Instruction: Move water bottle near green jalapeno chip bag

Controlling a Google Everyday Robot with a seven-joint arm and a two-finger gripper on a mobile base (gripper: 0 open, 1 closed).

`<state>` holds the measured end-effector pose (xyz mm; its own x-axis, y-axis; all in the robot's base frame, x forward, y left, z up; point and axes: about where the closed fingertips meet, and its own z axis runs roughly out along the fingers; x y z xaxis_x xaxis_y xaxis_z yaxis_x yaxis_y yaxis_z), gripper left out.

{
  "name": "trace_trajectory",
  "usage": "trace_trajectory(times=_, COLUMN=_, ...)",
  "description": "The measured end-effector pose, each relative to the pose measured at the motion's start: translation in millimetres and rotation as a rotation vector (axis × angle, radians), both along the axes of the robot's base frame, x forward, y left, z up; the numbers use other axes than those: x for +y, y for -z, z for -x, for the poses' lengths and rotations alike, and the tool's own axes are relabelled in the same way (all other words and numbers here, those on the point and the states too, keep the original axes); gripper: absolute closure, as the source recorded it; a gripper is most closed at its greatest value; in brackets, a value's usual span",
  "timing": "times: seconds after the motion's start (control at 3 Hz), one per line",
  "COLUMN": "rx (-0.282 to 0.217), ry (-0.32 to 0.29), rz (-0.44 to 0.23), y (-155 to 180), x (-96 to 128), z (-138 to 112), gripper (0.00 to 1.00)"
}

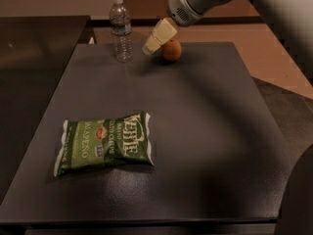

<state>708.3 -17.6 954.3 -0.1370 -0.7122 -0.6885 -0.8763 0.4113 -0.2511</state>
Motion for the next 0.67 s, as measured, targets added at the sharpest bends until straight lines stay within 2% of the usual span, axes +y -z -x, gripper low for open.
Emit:
trace_trajectory(times=0.33, rx=-0.048, ry=-0.004, rz=-0.075, y=0, x=23, z=-18, gripper=0.00)
trace_trajectory(times=0.67, rx=-0.076, ry=0.002, rz=-0.140, y=-3, x=38, z=-38, gripper=0.00)
